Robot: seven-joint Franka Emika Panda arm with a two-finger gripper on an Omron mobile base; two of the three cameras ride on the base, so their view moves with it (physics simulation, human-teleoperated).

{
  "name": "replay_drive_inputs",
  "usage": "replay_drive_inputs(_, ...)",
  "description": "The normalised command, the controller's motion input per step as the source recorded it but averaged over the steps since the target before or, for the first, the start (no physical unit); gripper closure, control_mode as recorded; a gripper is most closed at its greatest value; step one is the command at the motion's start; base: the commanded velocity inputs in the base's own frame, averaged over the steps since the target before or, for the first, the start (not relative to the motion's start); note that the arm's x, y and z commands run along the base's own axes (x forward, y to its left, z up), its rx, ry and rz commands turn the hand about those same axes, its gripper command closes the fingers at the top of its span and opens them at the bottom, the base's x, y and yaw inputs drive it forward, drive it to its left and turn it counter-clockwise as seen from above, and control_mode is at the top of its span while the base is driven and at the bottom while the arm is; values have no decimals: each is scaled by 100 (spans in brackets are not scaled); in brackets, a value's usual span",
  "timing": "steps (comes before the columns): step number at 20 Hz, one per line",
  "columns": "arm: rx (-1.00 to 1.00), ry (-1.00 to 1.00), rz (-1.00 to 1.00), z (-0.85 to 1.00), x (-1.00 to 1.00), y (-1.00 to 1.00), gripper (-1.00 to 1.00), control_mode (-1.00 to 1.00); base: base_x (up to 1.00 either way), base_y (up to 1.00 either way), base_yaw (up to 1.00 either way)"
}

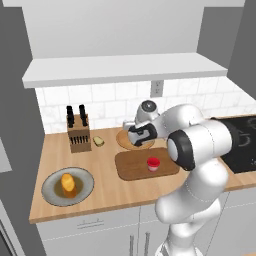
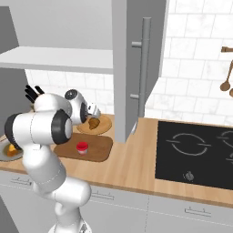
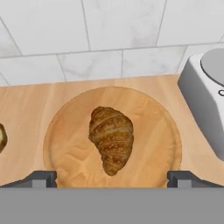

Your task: From the different types of pastries on the counter, select a croissant and place it on the cutting board. Then retrieve a jar of jam from the cabinet and place it alongside the croissant on the cutting board.

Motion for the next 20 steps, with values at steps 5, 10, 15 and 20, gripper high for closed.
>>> replay_drive_inputs(5, 0, 1, 0, 0, 3, -11, -100, -100, 0, 0, 0)
replay_drive_inputs(10, 0, 1, 0, -2, 12, -3, -100, -100, 0, 0, 0)
replay_drive_inputs(15, 0, 12, 0, -35, 6, 0, -100, -100, 0, 0, 0)
replay_drive_inputs(20, 0, 4, 0, -12, 7, 0, -100, -100, 0, 0, 0)
